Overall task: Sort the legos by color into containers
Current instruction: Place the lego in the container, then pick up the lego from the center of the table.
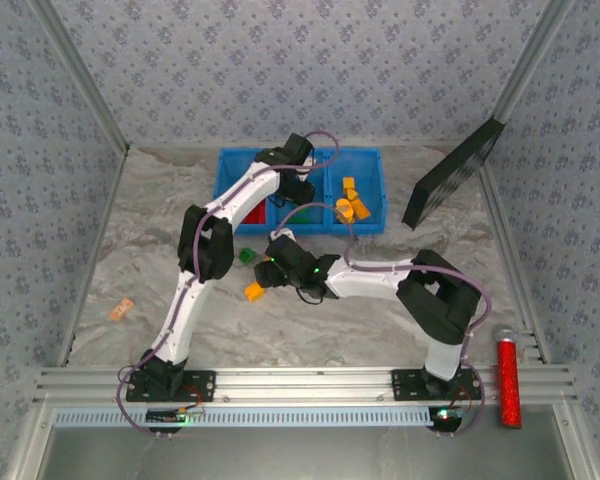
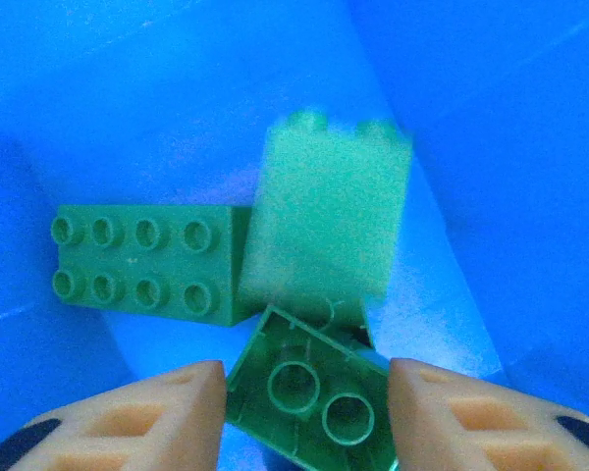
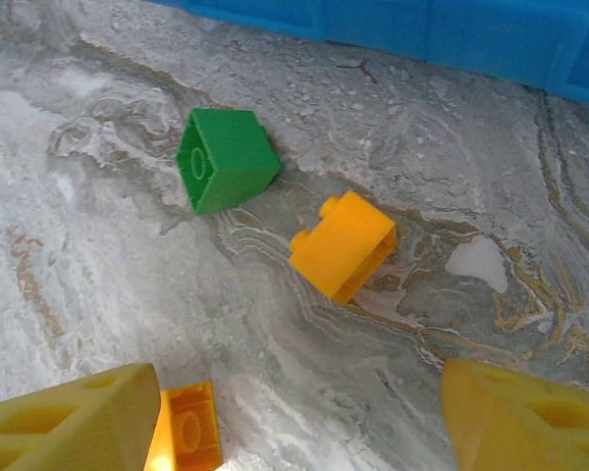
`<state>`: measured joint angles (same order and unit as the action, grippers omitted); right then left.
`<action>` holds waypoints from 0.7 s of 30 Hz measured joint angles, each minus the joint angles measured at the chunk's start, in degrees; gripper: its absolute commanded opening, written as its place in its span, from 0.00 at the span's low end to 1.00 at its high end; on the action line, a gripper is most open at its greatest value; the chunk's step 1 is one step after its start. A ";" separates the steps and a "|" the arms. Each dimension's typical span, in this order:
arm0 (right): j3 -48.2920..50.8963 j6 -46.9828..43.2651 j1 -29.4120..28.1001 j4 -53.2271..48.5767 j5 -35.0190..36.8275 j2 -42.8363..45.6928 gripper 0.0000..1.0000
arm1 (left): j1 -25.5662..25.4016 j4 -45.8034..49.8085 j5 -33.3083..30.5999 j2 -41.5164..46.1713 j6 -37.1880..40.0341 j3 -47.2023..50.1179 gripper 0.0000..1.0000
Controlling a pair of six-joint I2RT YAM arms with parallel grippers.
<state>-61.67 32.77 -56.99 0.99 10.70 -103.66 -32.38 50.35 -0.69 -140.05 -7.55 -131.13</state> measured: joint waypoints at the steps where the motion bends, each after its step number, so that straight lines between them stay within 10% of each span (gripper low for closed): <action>1: -0.20 0.35 0.15 0.07 0.07 -0.42 0.77 | 0.00 0.04 0.00 0.00 0.02 0.00 0.51; 21: -7.02 2.84 3.63 -0.07 -0.42 -8.98 0.63 | -0.09 -0.15 0.26 1.31 -0.04 0.66 0.58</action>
<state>-68.69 35.62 -53.36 0.93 10.28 -112.64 -32.47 50.19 -0.43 -138.74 -7.60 -130.47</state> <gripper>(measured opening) 0.633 0.572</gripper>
